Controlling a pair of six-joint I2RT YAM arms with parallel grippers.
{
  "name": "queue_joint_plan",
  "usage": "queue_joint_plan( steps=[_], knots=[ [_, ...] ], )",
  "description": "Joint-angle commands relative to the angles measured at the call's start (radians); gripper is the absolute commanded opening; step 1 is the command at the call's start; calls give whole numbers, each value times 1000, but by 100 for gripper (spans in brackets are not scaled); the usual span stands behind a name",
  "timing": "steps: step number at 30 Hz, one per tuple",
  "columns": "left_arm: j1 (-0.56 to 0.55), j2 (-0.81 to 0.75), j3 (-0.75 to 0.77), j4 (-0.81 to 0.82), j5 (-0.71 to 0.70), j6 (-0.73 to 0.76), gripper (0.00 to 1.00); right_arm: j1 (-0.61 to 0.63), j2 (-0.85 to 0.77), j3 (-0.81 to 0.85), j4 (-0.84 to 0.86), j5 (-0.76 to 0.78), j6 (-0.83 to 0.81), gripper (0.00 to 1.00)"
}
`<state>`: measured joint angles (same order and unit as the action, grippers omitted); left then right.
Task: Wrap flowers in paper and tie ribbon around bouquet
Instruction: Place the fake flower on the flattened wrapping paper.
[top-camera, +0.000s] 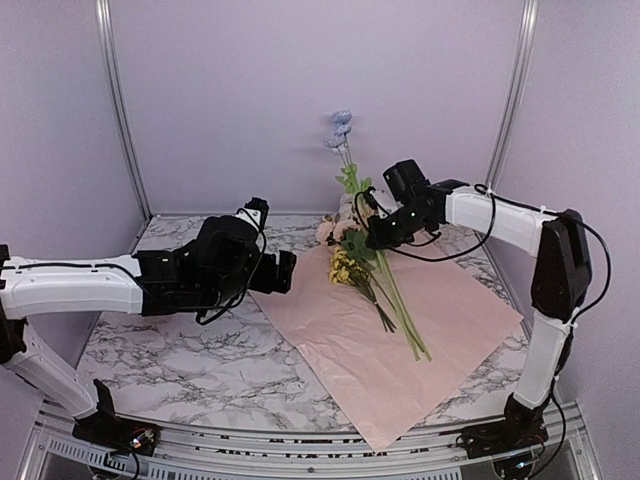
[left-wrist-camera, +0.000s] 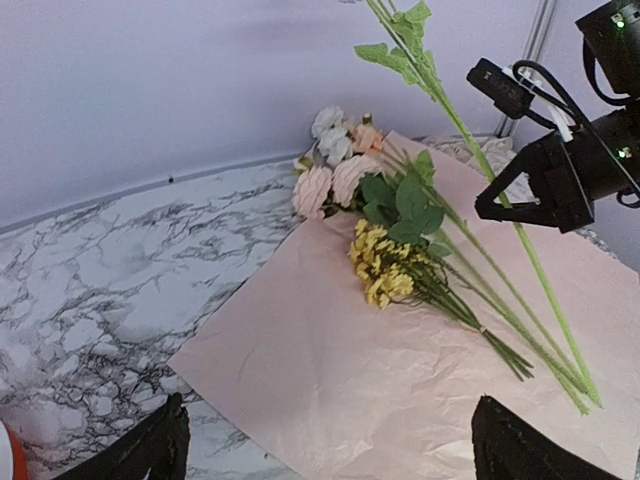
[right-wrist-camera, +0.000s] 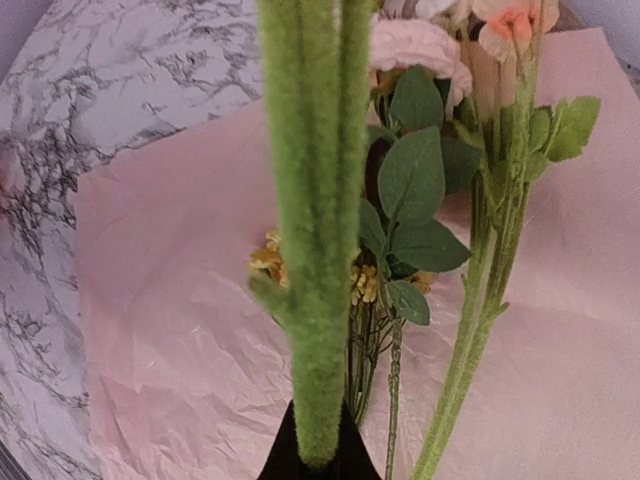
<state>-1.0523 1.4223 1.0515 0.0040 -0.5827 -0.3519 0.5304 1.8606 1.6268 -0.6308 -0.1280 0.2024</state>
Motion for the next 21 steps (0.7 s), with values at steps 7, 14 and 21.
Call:
queue_joint_plan(
  steps=[7, 14, 21],
  knots=[
    [141, 124, 21, -268, 111, -200, 99, 5, 238, 107, -161, 194, -15, 1],
    [141, 211, 17, -295, 163, -198, 99, 6, 273, 145, -171, 177, 25, 31],
    [143, 246, -15, -290, 140, -177, 99, 15, 175, 143, -198, 122, 23, 34]
  ],
)
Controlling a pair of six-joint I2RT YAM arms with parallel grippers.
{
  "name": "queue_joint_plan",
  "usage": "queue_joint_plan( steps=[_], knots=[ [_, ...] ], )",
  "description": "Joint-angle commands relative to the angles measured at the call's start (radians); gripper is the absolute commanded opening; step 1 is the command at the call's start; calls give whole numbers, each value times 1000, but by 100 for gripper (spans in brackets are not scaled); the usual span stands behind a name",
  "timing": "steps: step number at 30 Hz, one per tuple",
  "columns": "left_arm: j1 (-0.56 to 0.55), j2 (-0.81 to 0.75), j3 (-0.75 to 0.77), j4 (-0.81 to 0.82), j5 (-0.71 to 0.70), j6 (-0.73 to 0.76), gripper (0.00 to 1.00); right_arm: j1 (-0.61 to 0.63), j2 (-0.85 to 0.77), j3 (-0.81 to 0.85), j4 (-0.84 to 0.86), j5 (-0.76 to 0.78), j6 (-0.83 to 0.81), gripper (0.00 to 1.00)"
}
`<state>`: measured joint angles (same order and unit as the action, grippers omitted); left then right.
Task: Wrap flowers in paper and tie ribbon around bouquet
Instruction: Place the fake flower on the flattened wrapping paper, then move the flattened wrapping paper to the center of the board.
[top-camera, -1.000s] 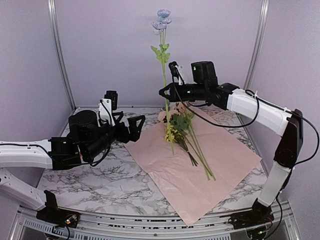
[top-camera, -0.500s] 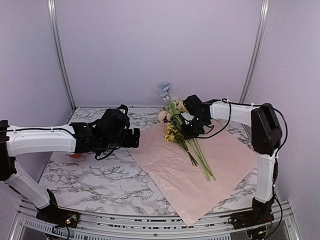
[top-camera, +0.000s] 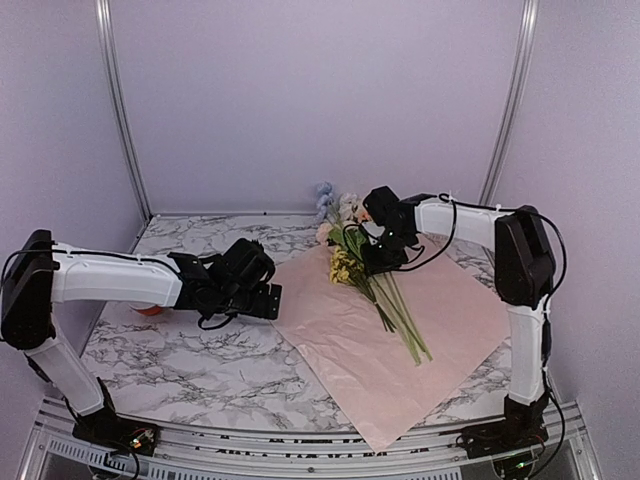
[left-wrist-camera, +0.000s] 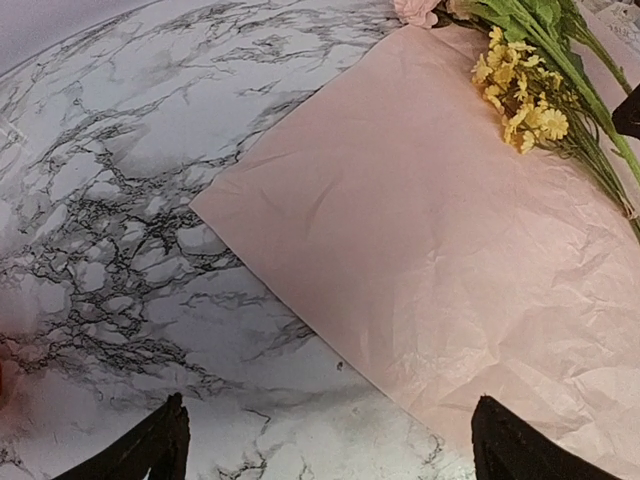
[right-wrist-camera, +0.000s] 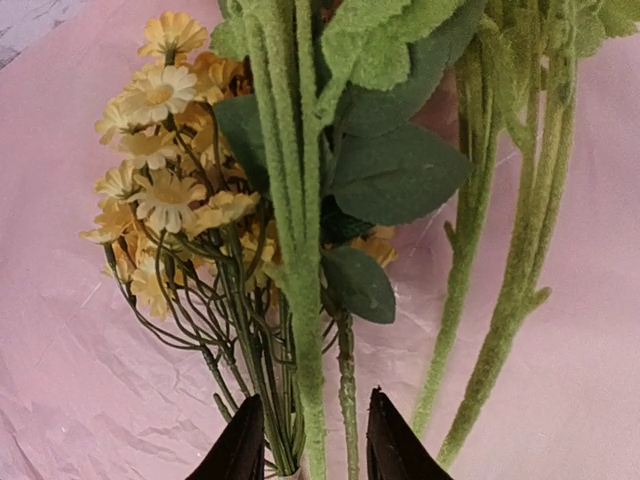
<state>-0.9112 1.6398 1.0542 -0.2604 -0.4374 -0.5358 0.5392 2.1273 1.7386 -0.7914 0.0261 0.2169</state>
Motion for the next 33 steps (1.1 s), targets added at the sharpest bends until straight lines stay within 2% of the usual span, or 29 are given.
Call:
queue_joint_plan(
  steps=[1, 6, 13, 20, 25, 28, 33],
  knots=[
    [2, 43, -18, -26, -8, 15, 99, 10, -138, 11, -27, -32, 7, 34],
    [2, 98, -7, -24, 12, 26, 99, -32, -294, -201, 35, -22, 5, 37],
    [6, 169, 54, -4, 21, 111, 99, -140, -340, -335, -4, 62, -8, 36],
    [79, 281, 240, -53, 95, 219, 99, -284, -324, -421, 47, 50, -26, 36],
    [104, 445, 451, -107, 123, 257, 98, -337, -296, -476, 110, 5, -40, 36],
    [103, 534, 541, -157, 78, 262, 97, -344, -240, -492, 130, 55, -31, 35],
    [104, 597, 552, -191, -44, 290, 97, -339, -178, -516, 158, 29, -16, 33]
  ],
)
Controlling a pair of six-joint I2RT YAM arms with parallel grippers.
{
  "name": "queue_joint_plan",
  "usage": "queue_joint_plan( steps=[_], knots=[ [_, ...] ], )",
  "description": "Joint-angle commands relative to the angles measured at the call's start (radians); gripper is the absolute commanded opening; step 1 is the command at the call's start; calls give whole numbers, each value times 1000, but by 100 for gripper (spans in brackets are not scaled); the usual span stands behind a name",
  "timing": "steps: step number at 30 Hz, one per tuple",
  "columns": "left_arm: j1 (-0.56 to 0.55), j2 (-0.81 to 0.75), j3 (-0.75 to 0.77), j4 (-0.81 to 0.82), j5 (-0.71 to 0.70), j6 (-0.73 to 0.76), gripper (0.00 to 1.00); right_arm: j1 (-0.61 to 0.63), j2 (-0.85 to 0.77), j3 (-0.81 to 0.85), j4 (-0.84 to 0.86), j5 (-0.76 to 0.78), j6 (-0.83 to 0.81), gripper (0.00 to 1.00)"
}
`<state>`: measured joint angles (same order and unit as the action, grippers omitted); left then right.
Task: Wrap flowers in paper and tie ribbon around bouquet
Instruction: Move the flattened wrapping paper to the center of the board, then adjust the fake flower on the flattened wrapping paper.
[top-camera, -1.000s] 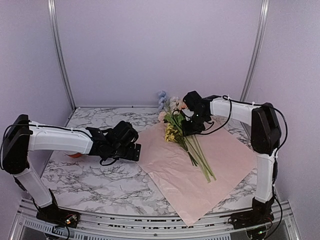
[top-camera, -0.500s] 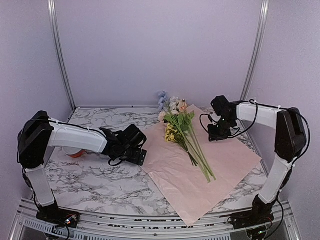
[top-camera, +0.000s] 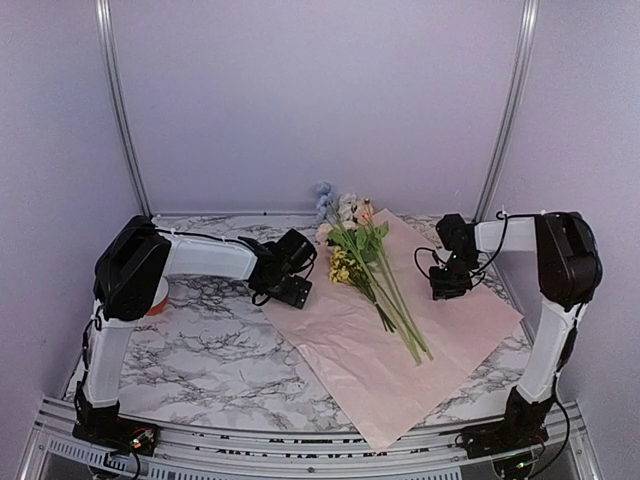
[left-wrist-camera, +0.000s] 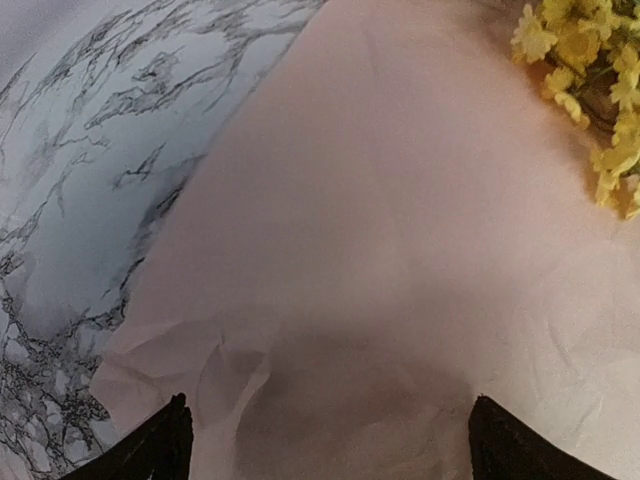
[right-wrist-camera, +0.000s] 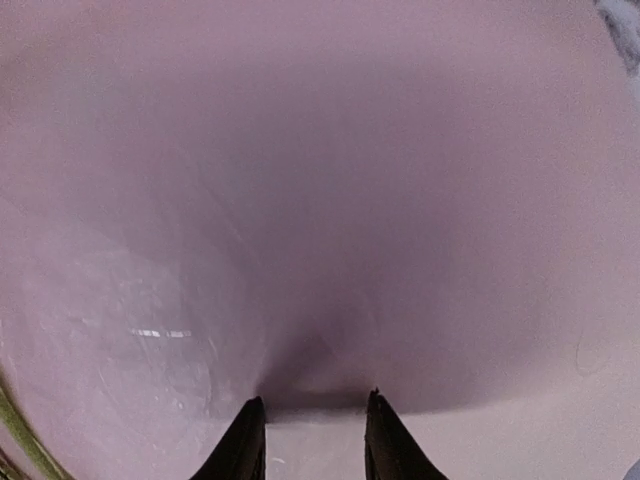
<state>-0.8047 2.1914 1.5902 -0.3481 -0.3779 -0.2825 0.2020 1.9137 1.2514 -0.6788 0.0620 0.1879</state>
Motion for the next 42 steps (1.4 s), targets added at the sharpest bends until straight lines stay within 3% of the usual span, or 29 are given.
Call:
queue_joint_plan(
  steps=[1, 5, 15, 21, 28, 34, 42],
  knots=[
    [-1, 62, 19, -120, -148, 35, 97, 4, 37, -33, 52, -4, 19, 33],
    [15, 81, -29, -146, -149, 10, 98, 52, 53, -41, 66, -4, 28, 32],
    [115, -93, -295, -126, -149, -58, 99, 250, 118, 35, 84, -81, 83, 32],
    [179, -164, -292, -111, -205, -21, 99, 288, 127, 134, 39, -71, 76, 32],
    [154, -341, -315, 11, -120, 95, 98, 277, 29, 231, -84, 89, -2, 32],
    [55, -549, -416, 21, -45, 173, 92, 363, -73, 184, -53, -1, -14, 32],
    [-57, -623, -556, -196, 56, -35, 81, 512, -67, 86, -53, -47, 17, 32]
  ],
)
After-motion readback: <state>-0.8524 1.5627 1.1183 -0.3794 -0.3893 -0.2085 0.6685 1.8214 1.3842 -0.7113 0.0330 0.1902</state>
